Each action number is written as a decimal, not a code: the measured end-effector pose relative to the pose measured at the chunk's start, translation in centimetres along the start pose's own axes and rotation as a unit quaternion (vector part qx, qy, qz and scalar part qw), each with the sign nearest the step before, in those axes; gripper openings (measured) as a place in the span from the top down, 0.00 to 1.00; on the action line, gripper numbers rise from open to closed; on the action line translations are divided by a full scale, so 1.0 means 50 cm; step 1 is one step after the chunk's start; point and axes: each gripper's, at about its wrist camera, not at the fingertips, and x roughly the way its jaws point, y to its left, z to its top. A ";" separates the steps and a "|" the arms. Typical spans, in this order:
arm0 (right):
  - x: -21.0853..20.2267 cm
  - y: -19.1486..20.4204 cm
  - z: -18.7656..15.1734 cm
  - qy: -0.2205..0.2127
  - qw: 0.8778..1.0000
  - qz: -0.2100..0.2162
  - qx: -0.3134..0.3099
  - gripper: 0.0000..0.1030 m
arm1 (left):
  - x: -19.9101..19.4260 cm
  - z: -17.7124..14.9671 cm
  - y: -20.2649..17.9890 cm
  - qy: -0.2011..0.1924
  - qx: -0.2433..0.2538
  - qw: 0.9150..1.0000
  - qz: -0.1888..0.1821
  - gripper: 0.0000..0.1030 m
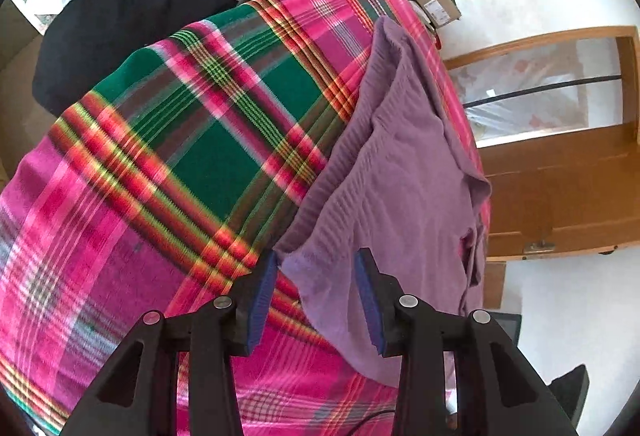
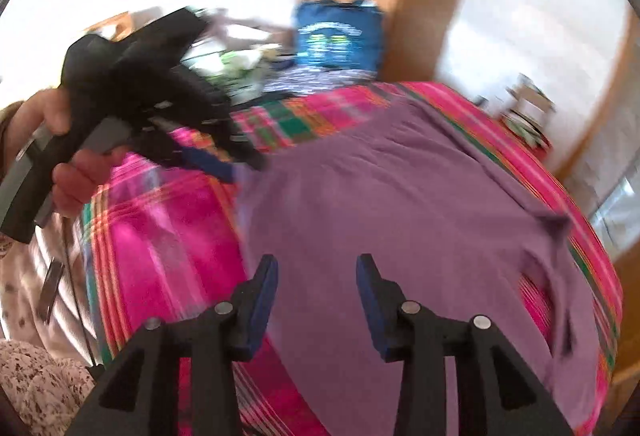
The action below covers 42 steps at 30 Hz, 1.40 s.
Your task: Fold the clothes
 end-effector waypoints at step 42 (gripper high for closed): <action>0.092 0.031 0.059 -0.029 0.999 -0.016 -0.007 0.93 | 0.172 0.282 -0.141 0.073 0.075 0.993 -0.056 0.40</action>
